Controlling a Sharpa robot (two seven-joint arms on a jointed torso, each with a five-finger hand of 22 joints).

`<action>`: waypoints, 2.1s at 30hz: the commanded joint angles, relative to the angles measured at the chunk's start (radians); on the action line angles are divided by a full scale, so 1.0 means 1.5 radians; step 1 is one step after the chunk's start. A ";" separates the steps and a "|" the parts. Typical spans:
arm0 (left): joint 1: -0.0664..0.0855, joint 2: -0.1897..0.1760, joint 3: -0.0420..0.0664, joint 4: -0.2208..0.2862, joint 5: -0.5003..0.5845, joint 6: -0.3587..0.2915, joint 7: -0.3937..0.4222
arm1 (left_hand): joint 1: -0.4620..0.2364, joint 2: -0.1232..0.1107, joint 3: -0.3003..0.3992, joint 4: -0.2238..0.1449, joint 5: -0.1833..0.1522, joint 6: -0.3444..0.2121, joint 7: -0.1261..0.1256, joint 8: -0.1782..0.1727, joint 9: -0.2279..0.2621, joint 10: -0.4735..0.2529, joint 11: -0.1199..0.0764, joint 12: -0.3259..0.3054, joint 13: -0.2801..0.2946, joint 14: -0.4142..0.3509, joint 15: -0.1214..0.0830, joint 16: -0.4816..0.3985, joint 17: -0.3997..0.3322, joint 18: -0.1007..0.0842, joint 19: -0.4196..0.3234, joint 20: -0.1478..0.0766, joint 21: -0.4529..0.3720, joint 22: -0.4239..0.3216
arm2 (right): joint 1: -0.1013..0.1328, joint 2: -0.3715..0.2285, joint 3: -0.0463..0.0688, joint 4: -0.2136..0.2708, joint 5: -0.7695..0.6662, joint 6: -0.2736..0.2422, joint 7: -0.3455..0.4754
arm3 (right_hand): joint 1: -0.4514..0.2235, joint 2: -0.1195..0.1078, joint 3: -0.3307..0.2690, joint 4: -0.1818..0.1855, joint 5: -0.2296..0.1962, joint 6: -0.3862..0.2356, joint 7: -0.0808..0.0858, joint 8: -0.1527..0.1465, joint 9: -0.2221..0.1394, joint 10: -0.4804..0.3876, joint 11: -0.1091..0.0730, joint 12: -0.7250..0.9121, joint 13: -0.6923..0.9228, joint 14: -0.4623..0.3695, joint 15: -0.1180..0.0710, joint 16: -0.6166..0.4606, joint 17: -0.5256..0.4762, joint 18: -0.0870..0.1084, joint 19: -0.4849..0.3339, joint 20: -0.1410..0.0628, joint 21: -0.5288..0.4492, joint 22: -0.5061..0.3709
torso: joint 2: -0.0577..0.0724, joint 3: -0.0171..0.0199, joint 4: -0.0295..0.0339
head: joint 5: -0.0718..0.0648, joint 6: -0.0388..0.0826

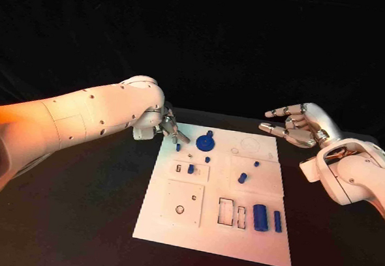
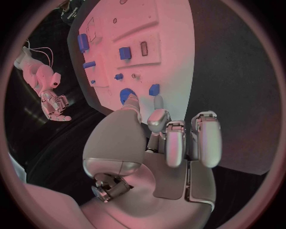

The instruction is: Assemble the parts on the task board

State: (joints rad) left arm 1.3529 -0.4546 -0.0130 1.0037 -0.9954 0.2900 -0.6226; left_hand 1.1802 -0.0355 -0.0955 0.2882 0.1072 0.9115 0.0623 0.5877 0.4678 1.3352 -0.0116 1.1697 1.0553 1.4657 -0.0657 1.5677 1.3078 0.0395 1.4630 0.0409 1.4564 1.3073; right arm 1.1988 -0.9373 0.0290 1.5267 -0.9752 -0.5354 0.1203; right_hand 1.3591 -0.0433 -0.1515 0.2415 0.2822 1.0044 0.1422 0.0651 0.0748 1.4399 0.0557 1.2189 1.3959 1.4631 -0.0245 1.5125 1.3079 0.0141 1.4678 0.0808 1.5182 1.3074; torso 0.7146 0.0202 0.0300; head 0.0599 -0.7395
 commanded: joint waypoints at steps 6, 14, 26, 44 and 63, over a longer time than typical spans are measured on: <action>-0.002 0.000 0.000 0.004 -0.025 0.041 -0.002 | 0.009 0.013 -0.005 -0.004 -0.003 0.005 -0.004 0.009 0.006 0.003 -0.003 0.002 -0.001 0.070 -0.007 0.002 0.175 -0.001 0.033 -0.005 0.004 0.066 | 0.000 0.000 0.000 0.000 -0.002 0.007 0.004 | -0.006 -0.001 -0.003 0.001 -0.004 0.001 -0.002 0.002 0.001 -0.002 -0.002 -0.001 0.007 0.056 0.003 -0.002 0.109 0.006 0.033 0.003 -0.004 0.116 | -0.001 -0.0001 0.0021 | 0.002 -0.001; -0.004 0.002 0.000 0.000 -0.025 0.042 -0.003 | 0.018 0.018 -0.005 -0.006 -0.002 0.003 -0.004 0.013 0.010 0.004 -0.004 0.002 0.000 0.070 -0.008 0.002 0.175 -0.001 0.033 -0.006 0.005 0.067 | 0.000 0.000 0.000 0.000 -0.002 0.007 0.004 | -0.006 -0.001 -0.003 0.001 -0.004 0.001 -0.002 0.002 0.001 -0.002 -0.002 -0.001 0.007 0.056 0.003 -0.002 0.109 0.006 0.033 0.003 -0.004 0.116 | -0.001 0.0003 0.0004 | 0.003 -0.001; -0.011 0.004 0.000 -0.005 -0.009 0.023 -0.009 | 0.026 0.033 -0.004 -0.005 -0.002 0.004 -0.006 0.022 0.018 0.004 -0.006 0.002 0.000 0.070 -0.010 0.002 0.175 -0.001 0.033 -0.008 0.003 0.066 | 0.000 0.000 0.000 0.001 -0.002 0.008 0.004 | -0.006 0.000 -0.004 0.001 -0.003 0.001 -0.002 0.002 0.001 -0.001 -0.002 0.000 0.007 0.056 0.003 -0.002 0.110 0.006 0.034 0.003 -0.004 0.116 | -0.001 0.0007 0.0009 | 0.004 -0.001; -0.013 0.011 0.000 -0.009 -0.013 -0.003 -0.015 | 0.034 0.042 -0.001 -0.007 -0.001 0.003 -0.008 0.027 0.023 0.005 -0.007 0.003 0.000 0.070 -0.011 0.002 0.175 -0.001 0.032 -0.009 0.003 0.065 | 0.000 0.001 0.000 0.000 -0.002 0.009 0.004 | -0.006 0.000 -0.004 0.001 -0.003 0.001 -0.002 0.002 0.001 -0.001 -0.002 0.000 0.007 0.056 0.003 -0.002 0.110 0.006 0.034 0.003 -0.004 0.116 | -0.001 0.0004 0.0009 | 0.005 -0.003; -0.013 0.018 0.000 -0.018 -0.014 0.007 -0.016 | 0.041 0.045 0.000 -0.010 -0.001 0.002 -0.008 0.030 0.026 0.006 -0.007 0.003 0.000 0.070 -0.011 0.002 0.175 -0.001 0.033 -0.009 0.003 0.066 | -0.001 0.004 0.000 -0.001 -0.002 0.012 0.004 | -0.005 0.000 -0.004 0.001 -0.003 0.001 -0.002 0.002 0.001 -0.001 -0.002 0.000 0.007 0.057 0.003 -0.002 0.110 0.006 0.034 0.003 -0.004 0.116 | -0.001 0.0002 0.0009 | 0.005 -0.004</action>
State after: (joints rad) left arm 1.3331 -0.4310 -0.0131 0.9772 -1.0158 0.2902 -0.6451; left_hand 1.2406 0.0249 -0.0953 0.2772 0.1072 0.9149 0.0589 0.6269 0.5060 1.3418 -0.0181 1.1697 1.0547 1.4636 -0.0751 1.5677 1.3073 0.0395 1.4630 0.0334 1.4600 1.3077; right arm 1.1984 -0.9321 0.0290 1.5242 -0.9745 -0.5313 0.1204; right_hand 1.3592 -0.0434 -0.1514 0.2414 0.2822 1.0044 0.1422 0.0651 0.0751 1.4398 0.0557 1.2191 1.3960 1.4631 -0.0245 1.5125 1.3074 0.0142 1.4678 0.0808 1.5182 1.3075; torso 0.7135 0.0208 0.0314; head 0.0670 -0.7449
